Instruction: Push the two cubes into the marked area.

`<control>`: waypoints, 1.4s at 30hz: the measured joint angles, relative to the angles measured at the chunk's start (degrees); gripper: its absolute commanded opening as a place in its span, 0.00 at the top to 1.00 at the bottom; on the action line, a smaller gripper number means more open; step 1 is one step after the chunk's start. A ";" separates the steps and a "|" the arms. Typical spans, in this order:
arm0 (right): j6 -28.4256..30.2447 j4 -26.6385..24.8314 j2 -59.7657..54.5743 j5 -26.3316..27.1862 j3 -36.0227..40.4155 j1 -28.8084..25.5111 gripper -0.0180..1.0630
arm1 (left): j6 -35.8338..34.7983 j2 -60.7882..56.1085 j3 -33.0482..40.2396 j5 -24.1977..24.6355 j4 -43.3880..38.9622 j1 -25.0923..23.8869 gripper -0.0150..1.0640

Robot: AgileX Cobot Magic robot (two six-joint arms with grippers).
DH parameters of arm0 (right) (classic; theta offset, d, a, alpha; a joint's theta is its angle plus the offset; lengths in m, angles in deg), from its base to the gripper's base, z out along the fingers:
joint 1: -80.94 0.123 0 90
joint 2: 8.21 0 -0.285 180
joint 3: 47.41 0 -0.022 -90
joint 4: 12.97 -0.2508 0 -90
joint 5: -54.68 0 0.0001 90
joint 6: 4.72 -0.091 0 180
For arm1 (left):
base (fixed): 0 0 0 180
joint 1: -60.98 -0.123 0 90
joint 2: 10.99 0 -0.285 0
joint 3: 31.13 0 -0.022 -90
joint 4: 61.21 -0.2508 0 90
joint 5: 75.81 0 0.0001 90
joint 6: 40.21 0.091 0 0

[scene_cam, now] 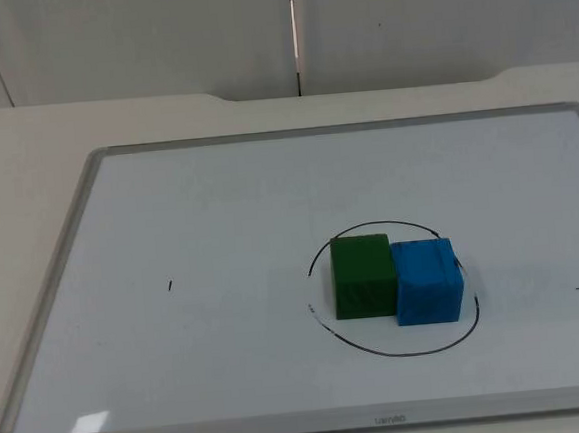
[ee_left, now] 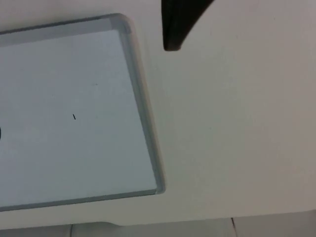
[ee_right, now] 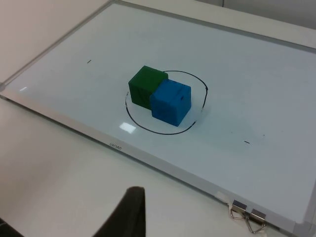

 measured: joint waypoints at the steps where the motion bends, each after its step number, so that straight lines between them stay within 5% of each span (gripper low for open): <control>1: 0.00 0.00 0.00 0.00 0.00 0.00 0.01 | 0.00 0.00 0.00 0.00 0.00 -0.56 0.01; 12: 0.00 0.00 0.00 0.00 0.00 0.00 0.01 | 0.00 0.00 0.00 0.00 0.00 -5.92 0.01; 25: 0.00 0.00 0.00 0.00 0.00 0.00 0.01 | 0.00 0.00 0.00 0.00 0.00 -6.03 0.01; 42: 0.00 0.00 0.00 0.00 0.00 -16.68 0.01 | 0.00 0.00 0.00 0.00 0.00 -6.03 0.01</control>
